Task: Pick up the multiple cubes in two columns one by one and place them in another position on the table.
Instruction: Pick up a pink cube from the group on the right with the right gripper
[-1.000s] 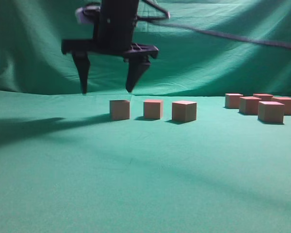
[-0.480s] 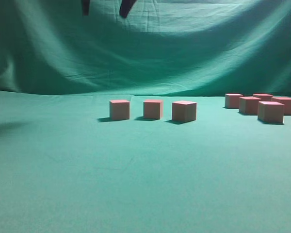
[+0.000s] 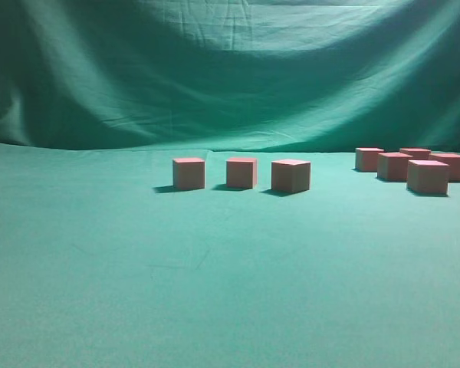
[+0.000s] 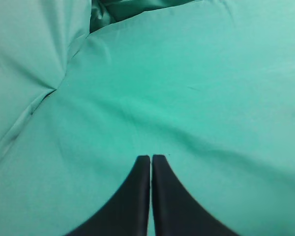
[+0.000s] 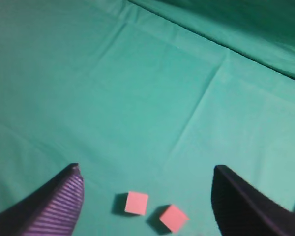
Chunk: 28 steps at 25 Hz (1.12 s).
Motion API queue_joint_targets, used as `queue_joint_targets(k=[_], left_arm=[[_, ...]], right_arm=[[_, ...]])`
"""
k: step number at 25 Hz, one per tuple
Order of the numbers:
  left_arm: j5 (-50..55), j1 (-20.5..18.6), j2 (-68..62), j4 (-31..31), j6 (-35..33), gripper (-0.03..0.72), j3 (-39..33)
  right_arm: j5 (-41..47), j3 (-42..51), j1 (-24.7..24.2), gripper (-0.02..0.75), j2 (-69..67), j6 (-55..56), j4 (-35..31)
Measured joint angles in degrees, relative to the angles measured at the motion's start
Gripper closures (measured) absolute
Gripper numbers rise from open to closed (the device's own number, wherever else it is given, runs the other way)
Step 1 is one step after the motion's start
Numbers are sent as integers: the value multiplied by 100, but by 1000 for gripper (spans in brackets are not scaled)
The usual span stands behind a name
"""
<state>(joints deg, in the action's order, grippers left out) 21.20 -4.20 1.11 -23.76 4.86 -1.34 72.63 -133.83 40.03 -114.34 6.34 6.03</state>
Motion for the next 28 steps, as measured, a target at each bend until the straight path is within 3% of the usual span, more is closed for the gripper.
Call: queue_joint_targets(k=[6,14,19,28], left_arm=[[0,0,0,0,0,688,0],[0,0,0,0,0,688,0],[0,0,0,0,0,688,0],[0,0,0,0,0,688,0]], right_arm=[[-25,2574,-604,209,1589,86,41],[-134,5572,-2533,209,2828,169,10],[-1156,6817,-3594,209,2929,-158,-693],[-2638,7494,-3814,209,2319,-717,-1117]])
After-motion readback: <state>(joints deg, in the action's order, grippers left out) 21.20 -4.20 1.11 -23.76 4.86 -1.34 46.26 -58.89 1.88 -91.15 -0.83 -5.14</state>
